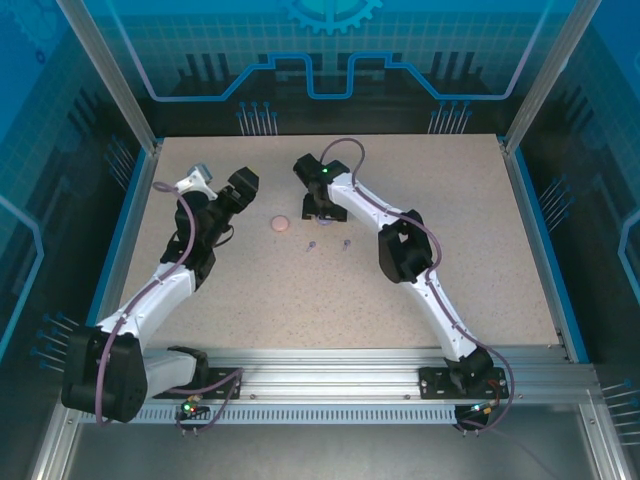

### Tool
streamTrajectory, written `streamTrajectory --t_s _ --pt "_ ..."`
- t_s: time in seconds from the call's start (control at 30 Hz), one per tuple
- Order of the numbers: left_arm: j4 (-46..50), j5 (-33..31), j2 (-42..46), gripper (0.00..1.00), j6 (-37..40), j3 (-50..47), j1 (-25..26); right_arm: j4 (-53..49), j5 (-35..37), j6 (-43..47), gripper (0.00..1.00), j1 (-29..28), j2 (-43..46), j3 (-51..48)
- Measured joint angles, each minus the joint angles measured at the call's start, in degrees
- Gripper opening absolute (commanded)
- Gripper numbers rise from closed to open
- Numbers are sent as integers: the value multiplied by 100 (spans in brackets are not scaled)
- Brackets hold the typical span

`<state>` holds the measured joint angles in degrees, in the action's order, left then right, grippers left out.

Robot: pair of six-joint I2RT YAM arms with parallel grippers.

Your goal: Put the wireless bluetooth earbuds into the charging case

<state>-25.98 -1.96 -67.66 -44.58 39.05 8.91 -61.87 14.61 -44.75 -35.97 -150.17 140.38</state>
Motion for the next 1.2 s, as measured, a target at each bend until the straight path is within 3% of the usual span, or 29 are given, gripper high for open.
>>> streamTrajectory --t_s 0.4,0.73,1.2 --pt "7 -4 2 99 155 0 28 -72 107 -44 48 -4 -61 63" --pt "149 -20 61 99 345 28 28 -63 109 -22 45 -4 26 50" --pt "616 330 66 99 468 509 28 247 289 107 43 -138 1886 -887"
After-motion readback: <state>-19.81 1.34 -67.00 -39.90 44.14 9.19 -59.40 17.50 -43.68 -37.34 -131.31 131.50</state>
